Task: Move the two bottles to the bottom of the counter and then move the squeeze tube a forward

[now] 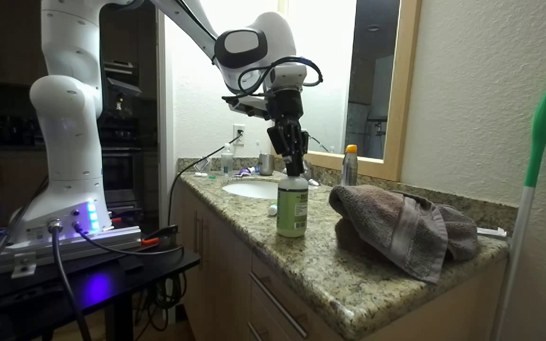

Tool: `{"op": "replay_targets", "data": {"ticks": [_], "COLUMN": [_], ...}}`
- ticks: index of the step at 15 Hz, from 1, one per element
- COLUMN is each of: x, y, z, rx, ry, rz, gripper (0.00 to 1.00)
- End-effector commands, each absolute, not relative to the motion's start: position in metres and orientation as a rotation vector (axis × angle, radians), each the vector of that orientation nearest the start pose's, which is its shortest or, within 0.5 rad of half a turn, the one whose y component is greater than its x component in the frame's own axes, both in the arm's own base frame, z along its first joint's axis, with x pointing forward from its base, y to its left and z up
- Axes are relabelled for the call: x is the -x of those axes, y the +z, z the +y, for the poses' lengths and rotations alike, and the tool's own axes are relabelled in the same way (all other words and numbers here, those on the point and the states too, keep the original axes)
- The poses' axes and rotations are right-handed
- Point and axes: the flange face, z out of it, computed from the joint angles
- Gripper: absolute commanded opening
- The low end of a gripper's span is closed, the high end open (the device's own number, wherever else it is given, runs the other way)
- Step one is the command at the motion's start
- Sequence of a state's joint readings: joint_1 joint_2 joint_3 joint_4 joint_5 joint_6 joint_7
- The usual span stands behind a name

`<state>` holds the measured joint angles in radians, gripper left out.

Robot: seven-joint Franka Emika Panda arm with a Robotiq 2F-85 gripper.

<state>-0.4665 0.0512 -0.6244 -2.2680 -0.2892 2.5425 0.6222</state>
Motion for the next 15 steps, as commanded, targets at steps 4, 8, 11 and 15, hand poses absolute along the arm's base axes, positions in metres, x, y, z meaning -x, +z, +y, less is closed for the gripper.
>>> {"op": "replay_targets", "data": {"ticks": [4, 8, 11, 15], "x": [-0.242, -0.245, -0.245, -0.252], "y": [0.329, 0.327, 0.324, 0.323], "z": [-0.463, -0.470, -0.477, -0.473], "rx": [2.304, 2.283, 2.308, 2.370], "ry": [-0.155, -0.144, -0.123, -0.135], "rz": [2.146, 2.146, 2.185, 2.186], "gripper": [0.08, 0.08, 0.30, 0.69]}}
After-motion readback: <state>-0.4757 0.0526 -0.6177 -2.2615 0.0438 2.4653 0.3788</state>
